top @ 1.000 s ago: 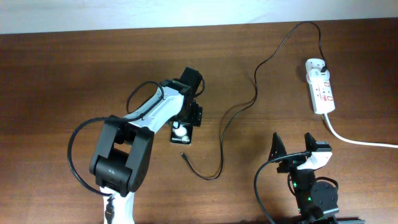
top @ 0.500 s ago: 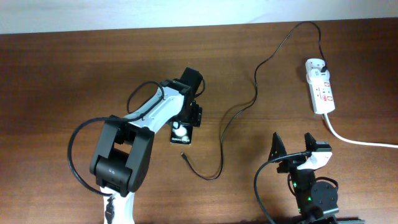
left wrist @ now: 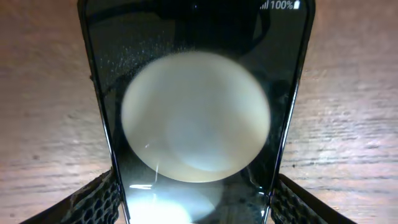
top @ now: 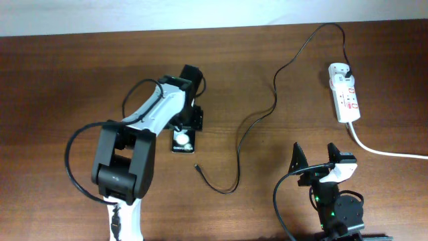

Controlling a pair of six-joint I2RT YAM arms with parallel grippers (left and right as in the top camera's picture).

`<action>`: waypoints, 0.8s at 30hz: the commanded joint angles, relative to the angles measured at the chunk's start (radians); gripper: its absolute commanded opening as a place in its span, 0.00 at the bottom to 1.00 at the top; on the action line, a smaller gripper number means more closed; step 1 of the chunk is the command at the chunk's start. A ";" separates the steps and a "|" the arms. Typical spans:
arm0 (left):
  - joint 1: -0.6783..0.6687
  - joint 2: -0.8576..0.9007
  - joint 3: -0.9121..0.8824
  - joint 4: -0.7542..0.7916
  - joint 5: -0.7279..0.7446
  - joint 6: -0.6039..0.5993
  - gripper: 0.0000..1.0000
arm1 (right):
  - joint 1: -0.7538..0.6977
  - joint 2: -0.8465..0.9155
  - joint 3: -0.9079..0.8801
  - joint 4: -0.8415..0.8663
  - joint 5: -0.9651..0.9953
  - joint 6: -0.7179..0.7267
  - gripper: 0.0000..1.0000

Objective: Plug charger to phone and switch on socket

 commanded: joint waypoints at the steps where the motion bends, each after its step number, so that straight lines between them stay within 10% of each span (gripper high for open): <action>1: 0.049 0.008 0.045 -0.004 0.179 0.085 0.61 | -0.007 -0.009 -0.005 -0.008 -0.001 -0.010 0.99; 10: 0.267 -0.011 0.045 -0.035 0.912 0.383 0.62 | -0.007 -0.009 -0.005 -0.008 -0.001 -0.010 0.99; 24: 0.329 -0.011 0.043 -0.047 0.937 0.428 0.66 | -0.005 -0.009 -0.004 -0.022 -0.101 -0.007 0.99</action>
